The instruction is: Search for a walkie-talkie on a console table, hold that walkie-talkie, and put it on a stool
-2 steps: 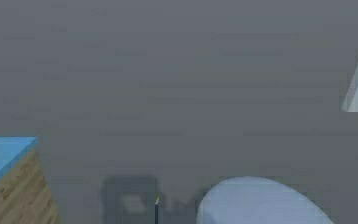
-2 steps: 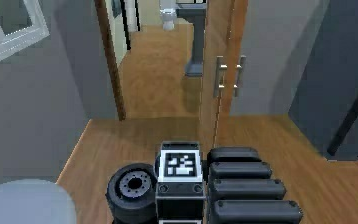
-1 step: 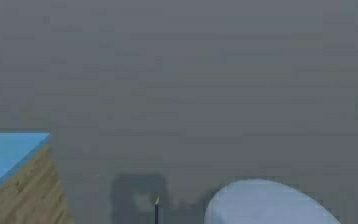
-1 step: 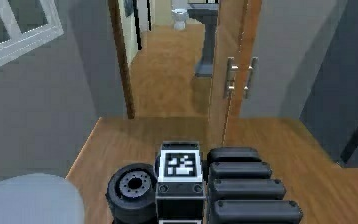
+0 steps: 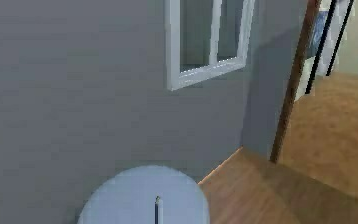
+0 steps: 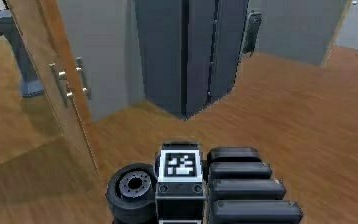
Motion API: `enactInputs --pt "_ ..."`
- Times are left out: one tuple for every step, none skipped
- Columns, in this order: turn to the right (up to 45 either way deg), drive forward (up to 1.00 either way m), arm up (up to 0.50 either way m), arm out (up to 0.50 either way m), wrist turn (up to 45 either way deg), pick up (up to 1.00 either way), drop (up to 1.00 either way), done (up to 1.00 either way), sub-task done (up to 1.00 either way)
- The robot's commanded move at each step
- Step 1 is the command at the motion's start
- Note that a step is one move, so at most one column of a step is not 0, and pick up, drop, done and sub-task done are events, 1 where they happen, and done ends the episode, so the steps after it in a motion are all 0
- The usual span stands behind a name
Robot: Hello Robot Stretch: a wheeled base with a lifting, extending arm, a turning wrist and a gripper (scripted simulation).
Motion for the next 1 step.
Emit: enactInputs --pt "45.0 0.0 0.0 0.0 0.0 0.0 0.0 0.0 0.0"
